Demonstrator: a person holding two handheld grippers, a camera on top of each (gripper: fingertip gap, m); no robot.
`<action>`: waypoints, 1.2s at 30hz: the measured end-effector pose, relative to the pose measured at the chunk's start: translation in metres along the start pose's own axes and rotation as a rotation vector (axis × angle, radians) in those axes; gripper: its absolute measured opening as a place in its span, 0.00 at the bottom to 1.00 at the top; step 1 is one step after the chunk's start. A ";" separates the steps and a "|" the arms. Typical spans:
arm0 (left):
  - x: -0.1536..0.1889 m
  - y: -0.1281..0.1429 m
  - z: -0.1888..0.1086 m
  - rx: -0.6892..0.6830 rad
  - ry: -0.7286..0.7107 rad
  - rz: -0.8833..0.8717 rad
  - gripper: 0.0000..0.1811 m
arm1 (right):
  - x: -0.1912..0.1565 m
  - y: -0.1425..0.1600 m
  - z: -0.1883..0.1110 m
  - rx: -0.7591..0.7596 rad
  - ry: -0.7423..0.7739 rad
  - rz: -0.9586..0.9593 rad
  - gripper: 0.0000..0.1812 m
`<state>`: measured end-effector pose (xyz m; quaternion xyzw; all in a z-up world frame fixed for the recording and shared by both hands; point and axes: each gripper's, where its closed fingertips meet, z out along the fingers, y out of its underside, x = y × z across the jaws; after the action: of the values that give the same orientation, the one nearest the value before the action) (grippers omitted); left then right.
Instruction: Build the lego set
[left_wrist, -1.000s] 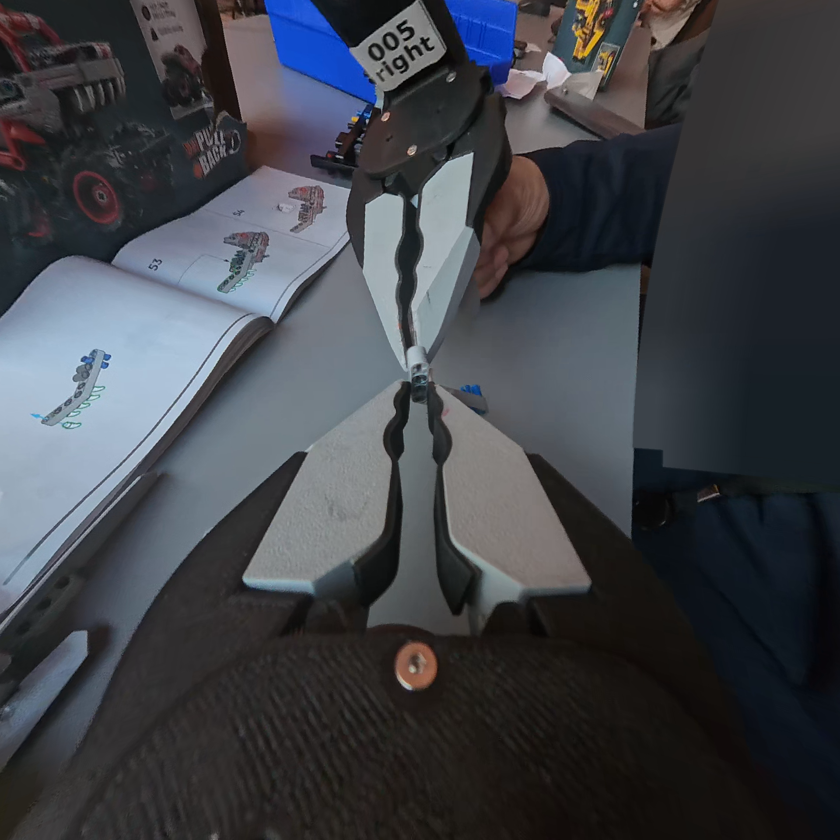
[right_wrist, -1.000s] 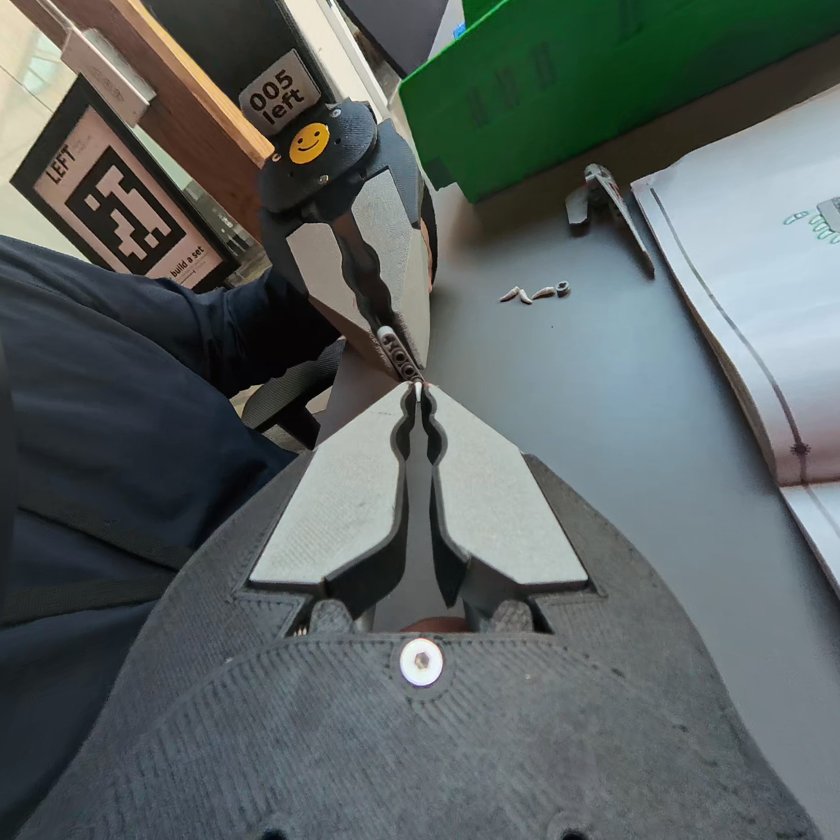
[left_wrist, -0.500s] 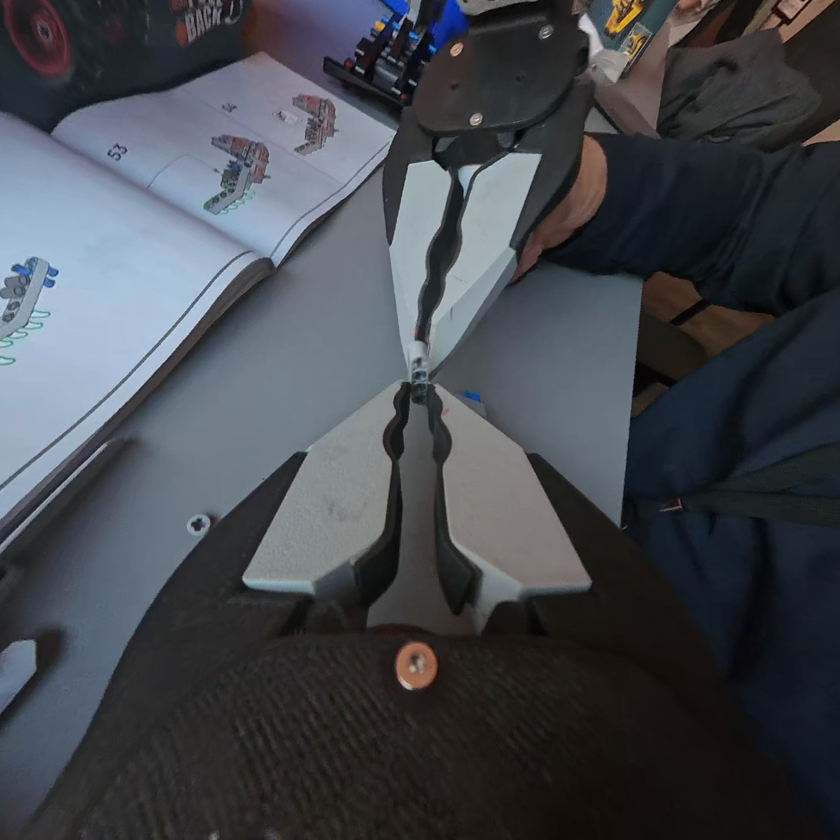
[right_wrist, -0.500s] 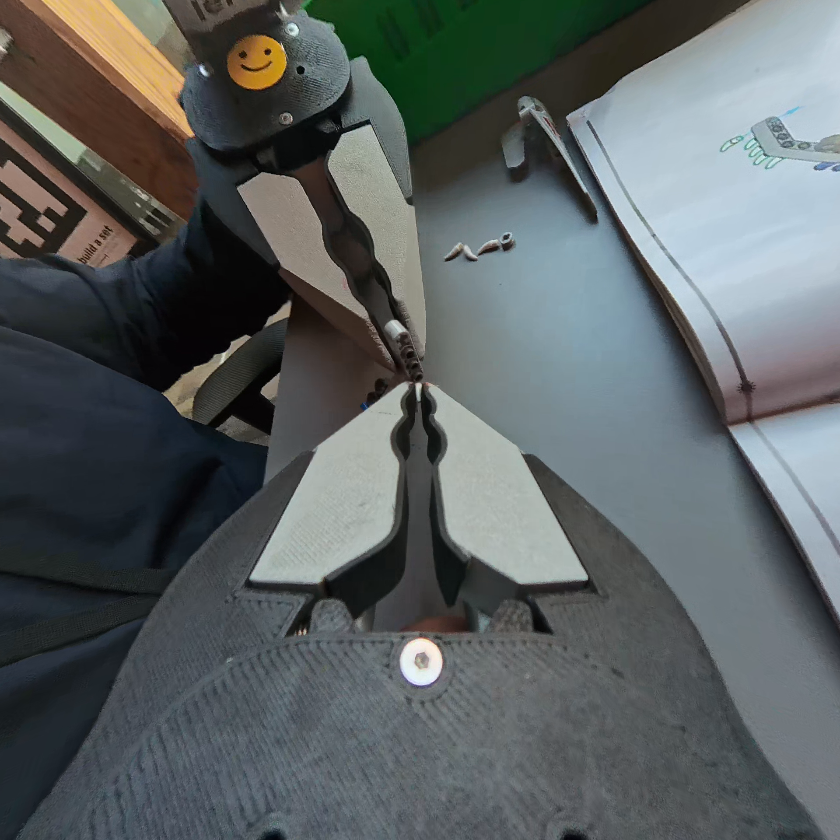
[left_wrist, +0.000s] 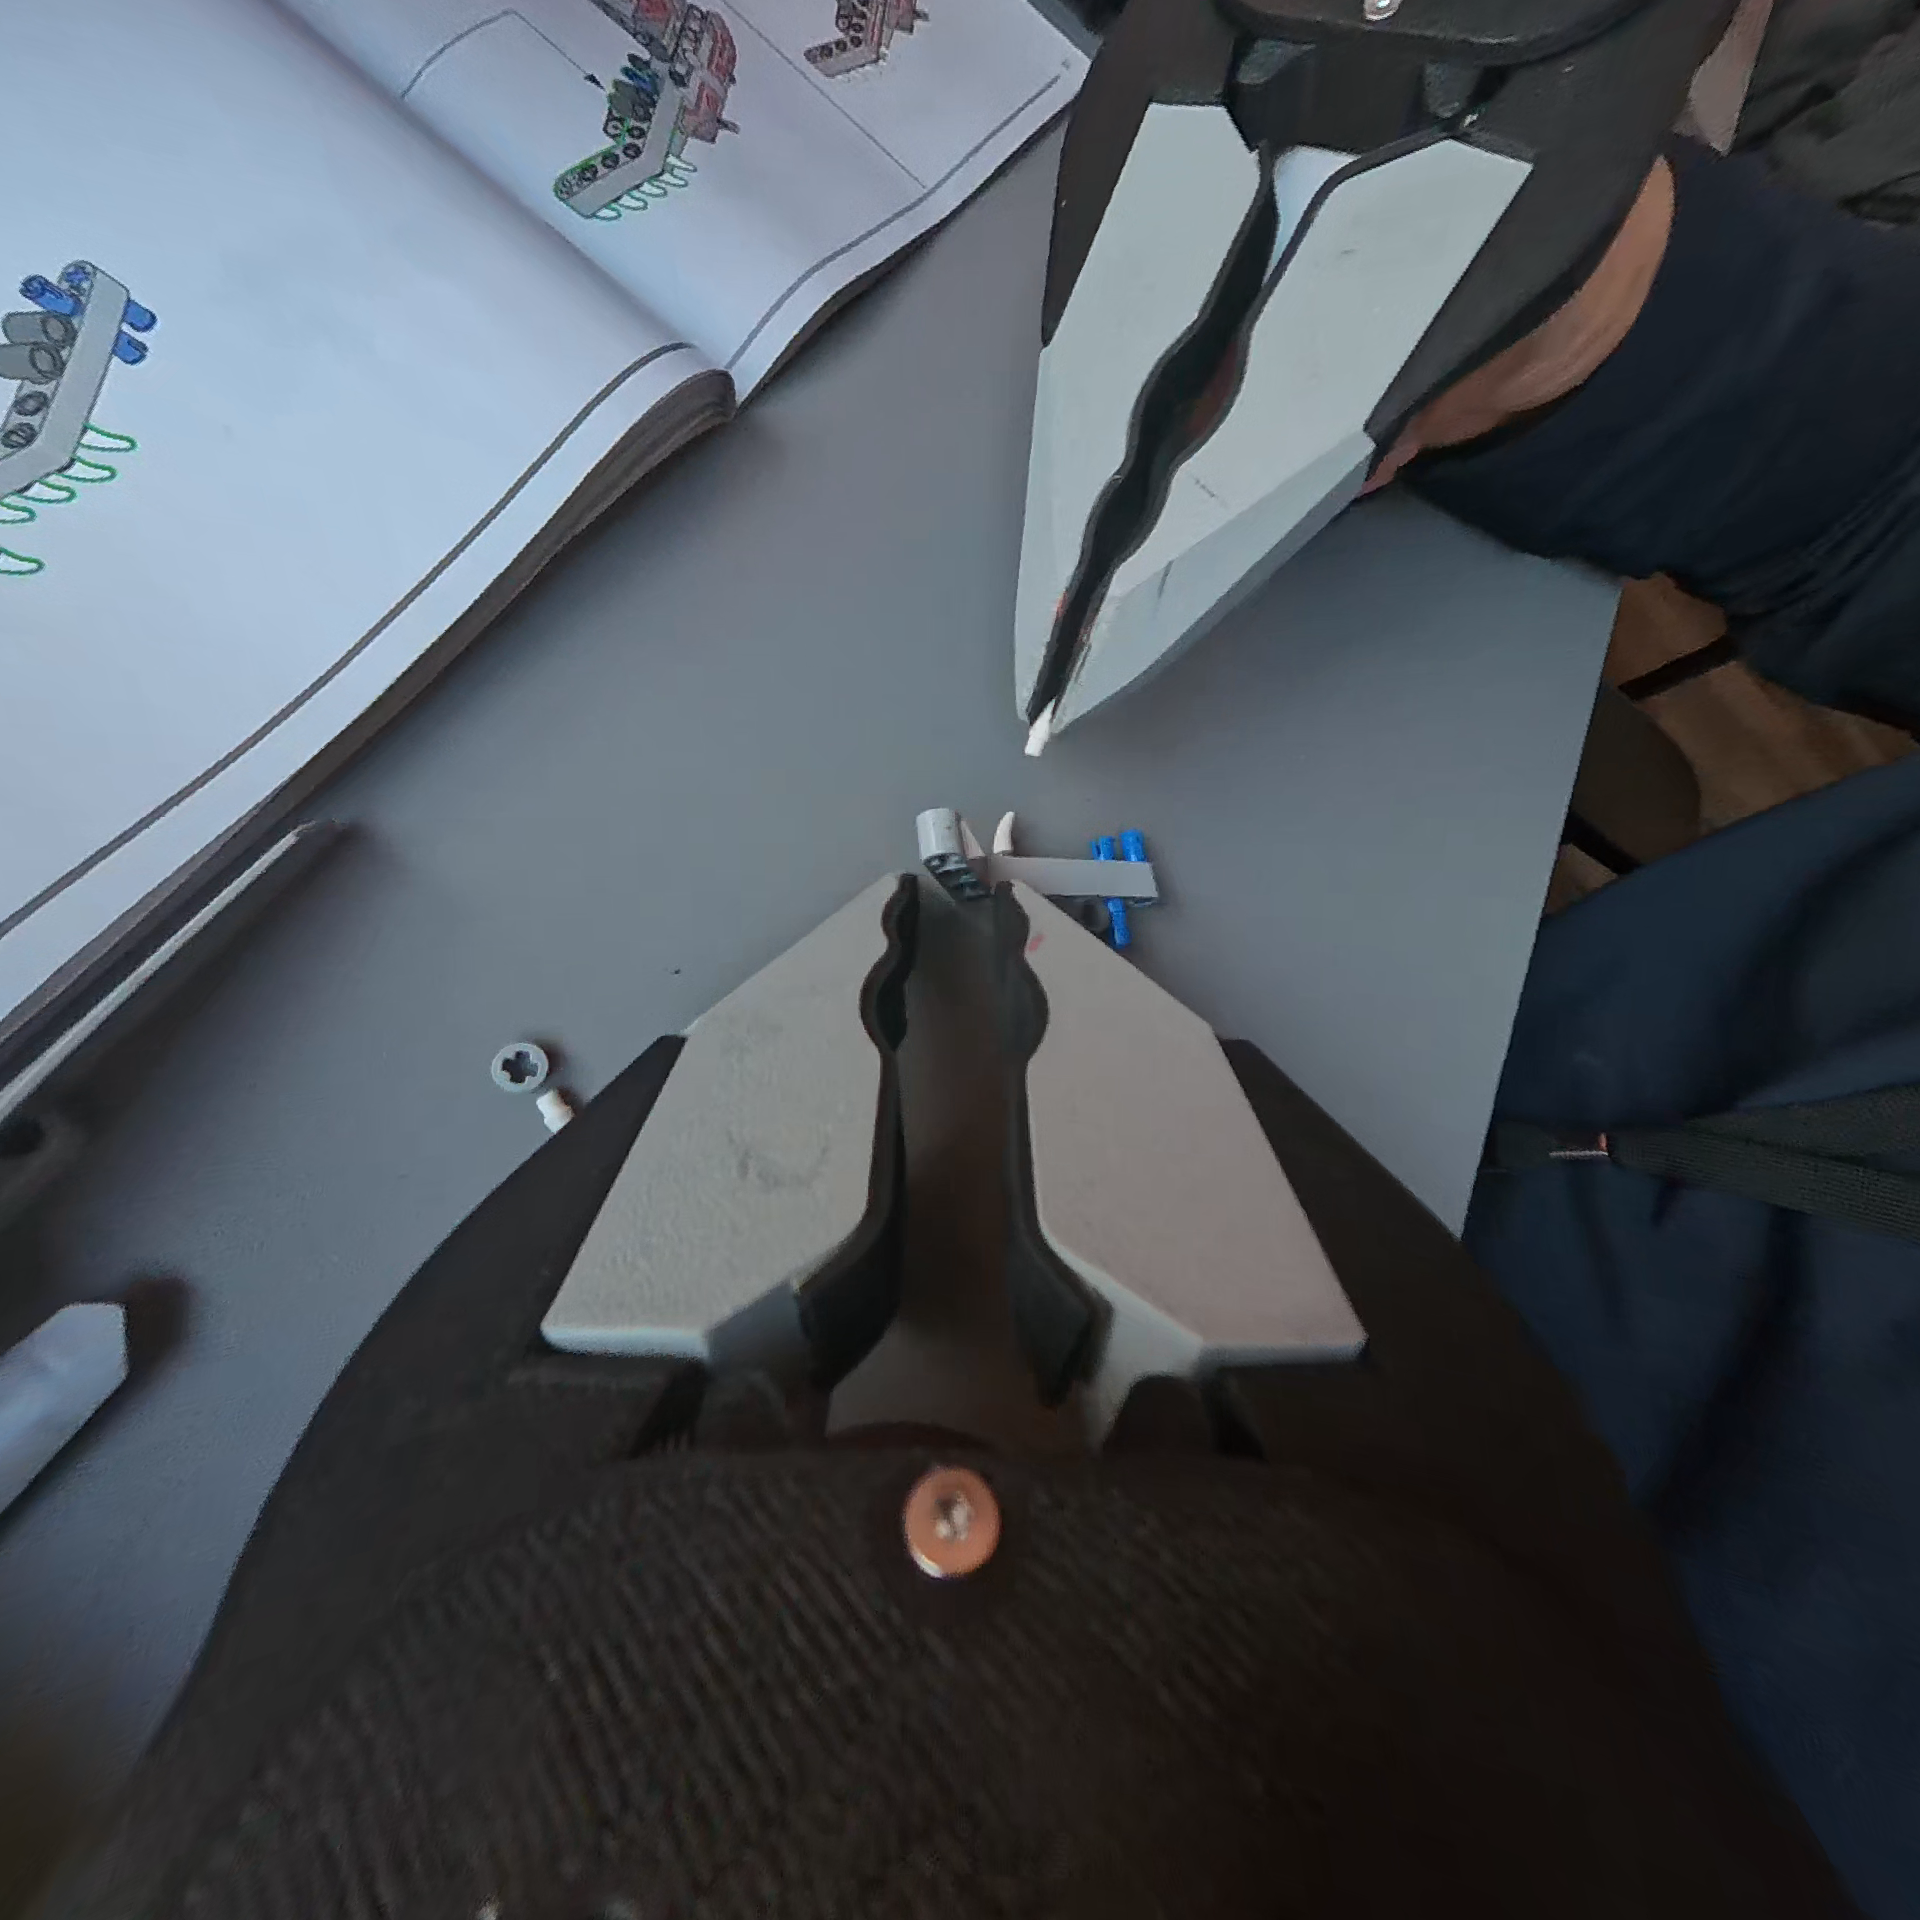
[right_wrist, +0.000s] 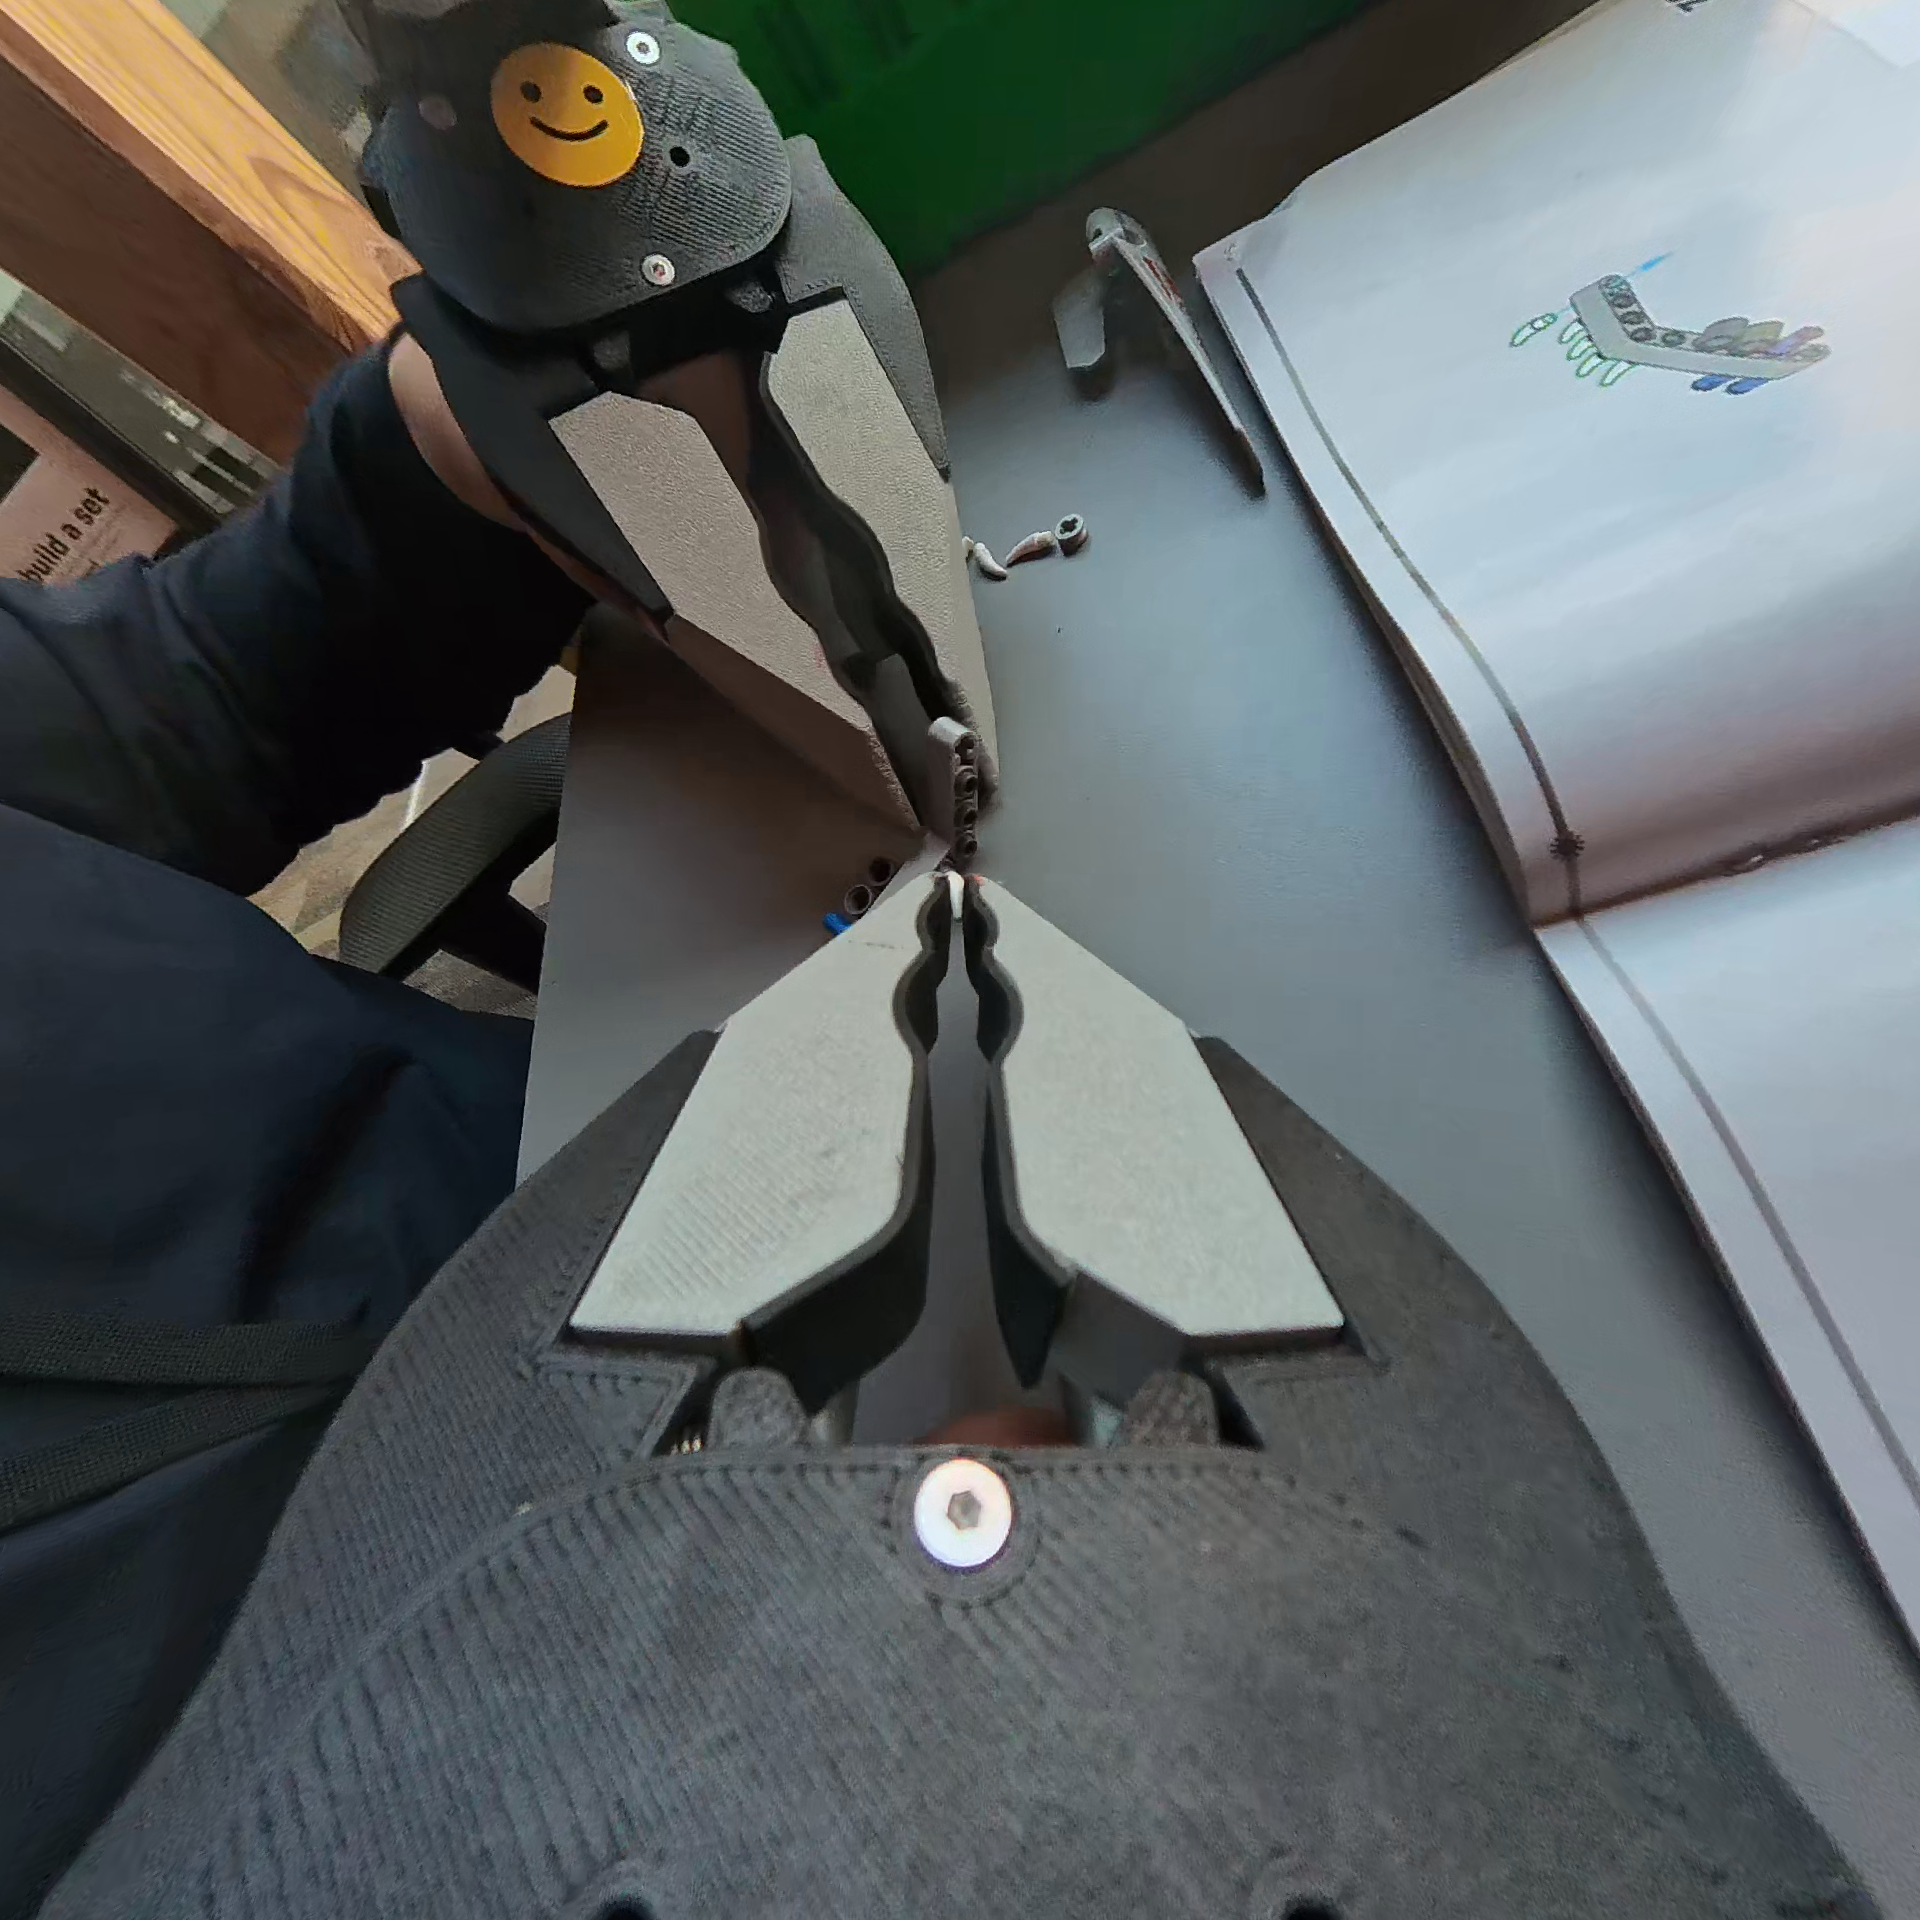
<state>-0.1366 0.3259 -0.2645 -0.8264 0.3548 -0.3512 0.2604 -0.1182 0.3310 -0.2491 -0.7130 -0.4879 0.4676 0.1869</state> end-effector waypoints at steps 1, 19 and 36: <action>-0.001 -0.001 -0.001 0.007 -0.011 -0.001 0.08 | 0.000 0.000 0.000 0.002 -0.004 0.004 0.00; 0.006 -0.002 0.007 -0.002 0.024 -0.052 0.04 | -0.005 0.002 0.002 -0.013 -0.009 -0.024 0.00; 0.059 -0.016 -0.035 0.379 -0.116 0.197 0.03 | -0.061 -0.010 -0.001 0.083 -0.212 -0.122 0.00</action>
<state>-0.1272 0.2842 -0.2086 -0.7430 0.3458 -0.3362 0.4641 -0.1275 0.2825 -0.2122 -0.6202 -0.5277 0.5479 0.1915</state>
